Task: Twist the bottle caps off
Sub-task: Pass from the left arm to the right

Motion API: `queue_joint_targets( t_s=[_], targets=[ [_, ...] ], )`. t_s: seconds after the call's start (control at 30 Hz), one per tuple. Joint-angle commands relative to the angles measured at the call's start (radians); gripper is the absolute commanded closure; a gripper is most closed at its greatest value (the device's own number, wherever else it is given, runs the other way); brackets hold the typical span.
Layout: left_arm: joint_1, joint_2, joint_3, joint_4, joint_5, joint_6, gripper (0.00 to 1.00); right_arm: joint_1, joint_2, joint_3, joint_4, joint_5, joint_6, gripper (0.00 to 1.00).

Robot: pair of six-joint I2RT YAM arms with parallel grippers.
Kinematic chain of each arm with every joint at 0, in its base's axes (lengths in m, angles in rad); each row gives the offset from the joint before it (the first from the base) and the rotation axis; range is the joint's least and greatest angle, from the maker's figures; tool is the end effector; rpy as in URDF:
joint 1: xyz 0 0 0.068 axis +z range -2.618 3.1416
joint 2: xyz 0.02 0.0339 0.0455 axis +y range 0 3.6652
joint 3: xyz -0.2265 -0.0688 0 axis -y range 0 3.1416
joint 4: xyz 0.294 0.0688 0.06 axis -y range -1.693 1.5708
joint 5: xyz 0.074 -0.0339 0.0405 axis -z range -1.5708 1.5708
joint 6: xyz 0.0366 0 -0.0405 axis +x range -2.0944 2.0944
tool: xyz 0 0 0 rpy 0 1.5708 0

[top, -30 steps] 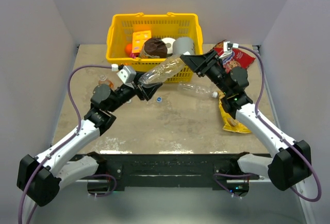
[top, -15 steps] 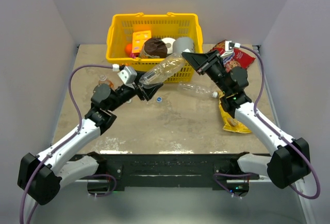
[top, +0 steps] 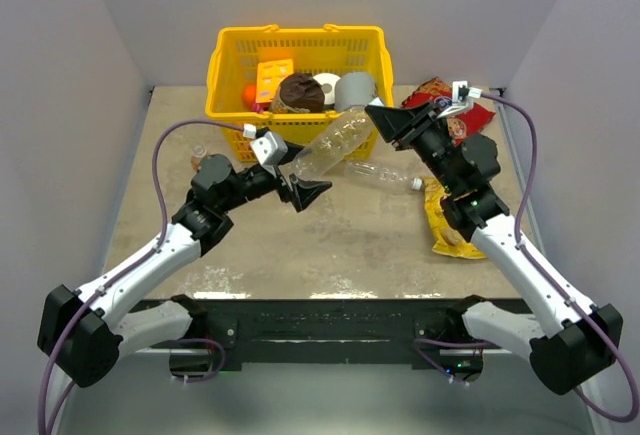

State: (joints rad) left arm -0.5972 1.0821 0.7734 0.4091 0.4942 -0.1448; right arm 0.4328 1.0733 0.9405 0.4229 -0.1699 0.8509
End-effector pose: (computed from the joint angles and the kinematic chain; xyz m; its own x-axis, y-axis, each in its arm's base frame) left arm 0.2529 -0.1930 0.2920 -0.0457 -0.1225 -0.9914 0.8880 0.4496 -0.0965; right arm 0.2849 0.1385 0.3646 -0.2502 0.7007 -0.6681 -0.5648 0.4549 0.6886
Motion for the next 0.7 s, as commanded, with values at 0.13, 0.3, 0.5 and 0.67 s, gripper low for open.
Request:
queue_joint_targets(
  t_s=[0.13, 0.3, 0.5, 0.67],
  targets=[
    [-0.006, 0.036, 0.17, -0.088, -0.071, 0.015, 0.0, -0.002, -0.047, 0.115, -0.157, 0.031, -0.269, 1.0],
    [-0.01, 0.125, 0.248, -0.095, -0.01, -0.019, 0.0, 0.02, -0.052, 0.123, -0.18, 0.036, -0.329, 1.0],
    [-0.055, 0.214, 0.311, -0.118, -0.043, 0.007, 0.0, 0.03, -0.039, 0.119, -0.168, 0.014, -0.325, 1.0],
    [-0.072, 0.23, 0.32, -0.153, -0.083, 0.027, 0.0, 0.052, 0.003, 0.126, -0.138, -0.025, -0.325, 1.0]
  ],
)
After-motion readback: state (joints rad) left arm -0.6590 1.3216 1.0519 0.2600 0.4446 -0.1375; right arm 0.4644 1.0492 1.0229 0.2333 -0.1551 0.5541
